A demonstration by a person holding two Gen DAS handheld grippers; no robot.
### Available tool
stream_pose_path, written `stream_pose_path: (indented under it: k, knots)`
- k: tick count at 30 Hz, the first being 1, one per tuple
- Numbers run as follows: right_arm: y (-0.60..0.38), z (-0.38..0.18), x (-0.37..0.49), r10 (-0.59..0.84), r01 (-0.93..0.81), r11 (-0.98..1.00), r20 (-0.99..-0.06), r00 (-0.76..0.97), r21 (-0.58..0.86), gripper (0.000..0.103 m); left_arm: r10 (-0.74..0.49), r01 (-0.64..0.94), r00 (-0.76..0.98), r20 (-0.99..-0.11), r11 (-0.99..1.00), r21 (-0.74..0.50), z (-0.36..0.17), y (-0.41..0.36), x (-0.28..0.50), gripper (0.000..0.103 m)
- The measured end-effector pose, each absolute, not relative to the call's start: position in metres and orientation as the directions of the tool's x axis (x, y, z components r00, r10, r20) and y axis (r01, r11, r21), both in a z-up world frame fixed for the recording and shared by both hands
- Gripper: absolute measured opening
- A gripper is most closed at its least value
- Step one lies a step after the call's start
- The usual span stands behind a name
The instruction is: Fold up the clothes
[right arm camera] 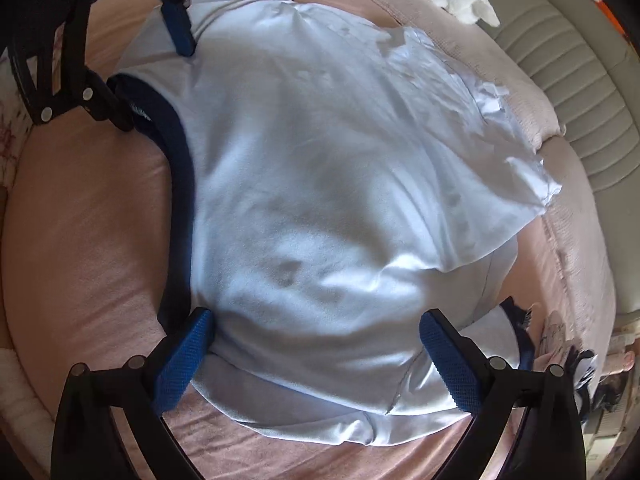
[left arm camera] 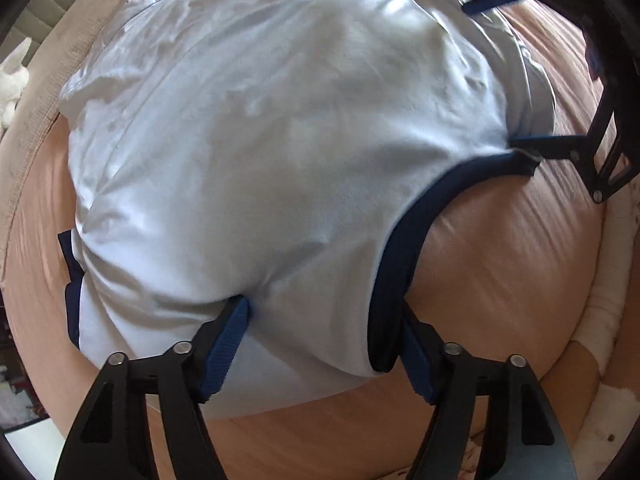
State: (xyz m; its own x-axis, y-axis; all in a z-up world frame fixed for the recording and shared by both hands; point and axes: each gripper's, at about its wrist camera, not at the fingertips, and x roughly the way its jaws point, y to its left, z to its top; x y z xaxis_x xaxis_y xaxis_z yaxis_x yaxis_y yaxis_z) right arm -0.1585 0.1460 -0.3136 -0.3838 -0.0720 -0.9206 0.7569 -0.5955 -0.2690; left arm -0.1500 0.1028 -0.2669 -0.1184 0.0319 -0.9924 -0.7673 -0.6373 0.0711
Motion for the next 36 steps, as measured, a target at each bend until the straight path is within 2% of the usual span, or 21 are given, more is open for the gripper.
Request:
stream_pose_path:
  k: [1,2,3,4,5,7,10,16,20,23,27,29,31,32,33,36]
  knots:
    - [0.150,-0.312,-0.161,-0.106,0.760,-0.617,-0.936,-0.337,-0.204,0.073,0.045,-0.755,-0.106,-0.993,-0.654,0.051,-0.264,0.102,-0.155,0.021]
    - [0.153,-0.310,-0.162,-0.133,0.761,-0.630,-0.944,-0.301,-0.154,0.068,0.058,-0.742,-0.081,-0.995,-0.670,0.021,-0.262,0.100,-0.160,0.018]
    - [0.153,-0.309,-0.161,-0.146,0.765,-0.631,-0.949,-0.278,-0.127,0.060,0.069,-0.735,-0.058,-0.996,-0.679,-0.004,-0.261,0.099,-0.163,0.016]
    - [0.151,-0.307,-0.159,-0.147,0.772,-0.624,-0.953,-0.264,-0.117,0.045,0.075,-0.739,-0.039,-0.996,-0.674,-0.022,-0.260,0.099,-0.163,0.014]
    - [0.150,-0.305,-0.156,-0.148,0.784,-0.610,-0.956,-0.252,-0.113,0.042,0.080,-0.743,-0.020,-0.997,-0.669,-0.039,-0.260,0.099,-0.162,0.013]
    - [0.147,-0.302,-0.148,-0.147,0.814,-0.571,-0.961,-0.233,-0.110,0.024,0.087,-0.761,0.001,-0.996,-0.646,-0.057,-0.257,0.100,-0.158,0.012]
    - [0.143,-0.296,-0.136,-0.143,0.854,-0.510,-0.969,-0.203,-0.104,0.011,0.093,-0.779,0.034,-0.995,-0.622,-0.085,-0.253,0.099,-0.149,0.011]
    - [0.147,-0.291,-0.110,-0.103,0.900,-0.434,-0.989,-0.106,-0.051,0.009,0.111,-0.787,0.106,-0.988,-0.599,-0.151,-0.254,0.094,-0.130,0.010]
    - [0.142,-0.296,-0.092,-0.101,0.930,-0.361,-0.994,0.029,0.064,0.009,0.118,-0.779,0.097,-0.988,-0.608,-0.149,-0.254,0.092,-0.122,0.009]
    - [0.133,-0.301,-0.075,-0.057,0.960,-0.281,-0.998,-0.004,0.013,0.009,0.109,-0.791,0.106,-0.988,-0.593,-0.150,-0.254,0.094,-0.113,0.009]
    - [0.142,-0.281,-0.096,-0.087,0.906,-0.404,-0.981,-0.176,-0.127,0.009,0.112,-0.776,0.120,-0.986,-0.609,-0.164,-0.259,0.093,-0.113,0.009]
    - [0.150,-0.270,-0.106,-0.063,0.851,-0.465,-0.949,-0.308,-0.245,0.018,0.140,-0.750,0.128,-0.982,-0.634,-0.188,-0.259,0.090,-0.119,0.009]
    - [0.152,-0.266,-0.103,-0.063,0.842,-0.447,-0.928,-0.367,-0.302,0.059,0.162,-0.733,0.128,-0.979,-0.650,-0.203,-0.258,0.088,-0.123,0.009]
    - [0.151,-0.267,-0.097,-0.080,0.860,-0.409,-0.927,-0.367,-0.305,0.065,0.171,-0.726,0.125,-0.977,-0.656,-0.208,-0.256,0.088,-0.124,0.009]
    - [0.147,-0.272,-0.089,-0.092,0.883,-0.356,-0.928,-0.361,-0.308,0.067,0.181,-0.718,0.122,-0.976,-0.662,-0.213,-0.255,0.087,-0.126,0.009]
    - [0.134,-0.293,-0.073,-0.097,0.910,-0.220,-0.921,-0.378,-0.351,0.067,0.221,-0.687,0.119,-0.968,-0.686,-0.241,-0.248,0.085,-0.131,0.010]
